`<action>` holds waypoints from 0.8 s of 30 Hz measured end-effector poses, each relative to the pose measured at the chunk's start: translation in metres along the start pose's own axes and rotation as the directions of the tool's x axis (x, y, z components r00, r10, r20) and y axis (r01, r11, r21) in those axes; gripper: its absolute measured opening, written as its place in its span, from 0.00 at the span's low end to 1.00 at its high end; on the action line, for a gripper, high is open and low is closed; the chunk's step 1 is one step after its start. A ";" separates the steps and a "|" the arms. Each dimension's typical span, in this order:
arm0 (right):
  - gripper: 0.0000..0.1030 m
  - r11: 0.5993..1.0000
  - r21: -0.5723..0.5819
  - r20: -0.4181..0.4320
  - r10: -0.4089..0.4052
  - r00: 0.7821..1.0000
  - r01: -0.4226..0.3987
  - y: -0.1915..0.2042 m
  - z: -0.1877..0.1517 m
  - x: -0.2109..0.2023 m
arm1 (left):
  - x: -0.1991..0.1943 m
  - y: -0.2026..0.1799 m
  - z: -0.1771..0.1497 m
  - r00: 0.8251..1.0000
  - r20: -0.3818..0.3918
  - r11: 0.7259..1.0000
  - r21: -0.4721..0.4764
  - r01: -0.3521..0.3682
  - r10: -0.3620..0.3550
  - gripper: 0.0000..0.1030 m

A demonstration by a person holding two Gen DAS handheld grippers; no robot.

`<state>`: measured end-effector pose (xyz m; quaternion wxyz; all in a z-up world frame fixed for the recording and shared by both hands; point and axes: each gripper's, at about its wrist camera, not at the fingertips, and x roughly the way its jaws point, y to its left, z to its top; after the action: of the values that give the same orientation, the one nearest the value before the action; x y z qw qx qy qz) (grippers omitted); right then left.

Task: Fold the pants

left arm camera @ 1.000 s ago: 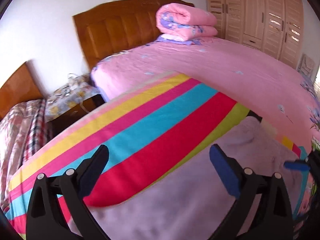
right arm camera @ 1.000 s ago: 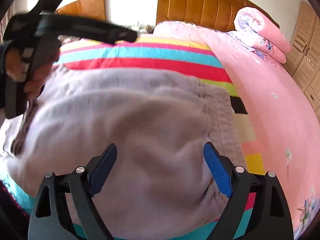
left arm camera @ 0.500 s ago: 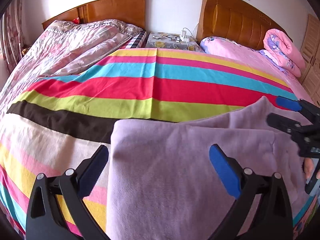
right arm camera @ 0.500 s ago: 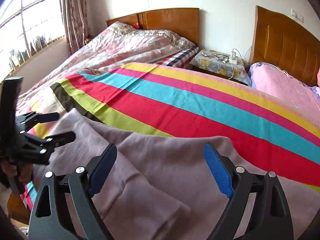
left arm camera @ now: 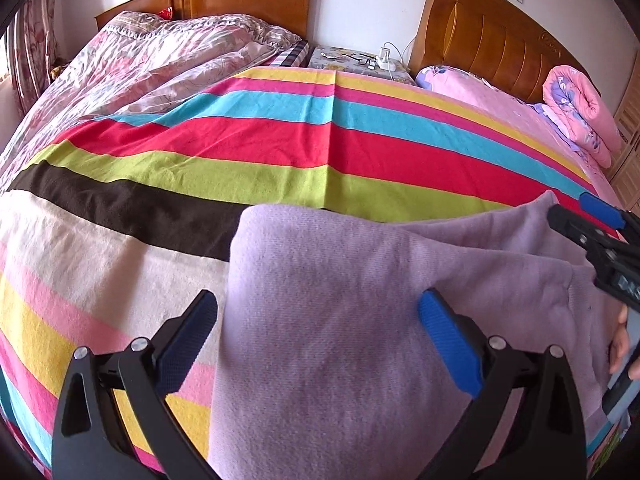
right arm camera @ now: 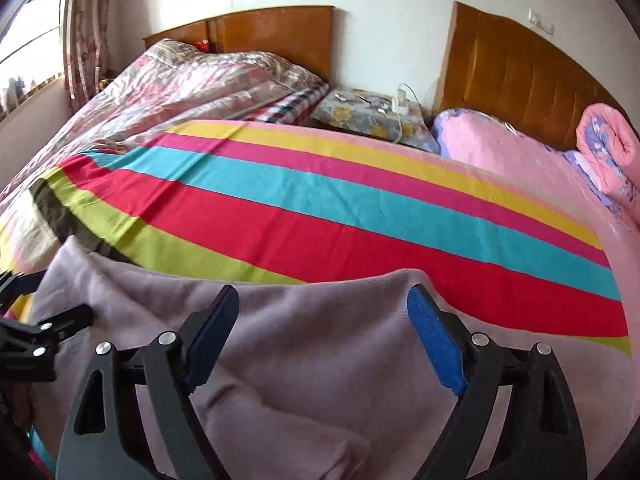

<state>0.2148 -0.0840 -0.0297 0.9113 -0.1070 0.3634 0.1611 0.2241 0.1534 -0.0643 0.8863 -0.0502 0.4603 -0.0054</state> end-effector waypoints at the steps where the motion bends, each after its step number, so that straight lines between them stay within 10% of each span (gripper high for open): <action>1: 0.85 0.997 -0.059 0.003 0.042 0.999 -0.042 0.014 -0.004 -0.009 | 0.001 0.001 0.000 1.000 -0.001 1.000 0.000 -0.002 0.002 0.98; 6: 0.88 0.959 -0.275 -0.098 0.043 0.994 -0.068 0.060 -0.034 0.001 | 0.001 -0.002 0.001 1.000 0.003 1.000 0.006 -0.023 0.023 0.99; 24: 0.90 0.972 -0.200 -0.117 0.098 0.988 -0.120 0.060 -0.077 -0.023 | -0.006 0.001 0.000 0.996 0.046 0.997 -0.028 -0.074 0.076 0.99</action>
<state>0.1282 -0.0572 -0.0728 0.8645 -0.1894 0.3980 0.2418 0.2204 0.1546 -0.0591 0.8957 -0.0448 0.4409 0.0352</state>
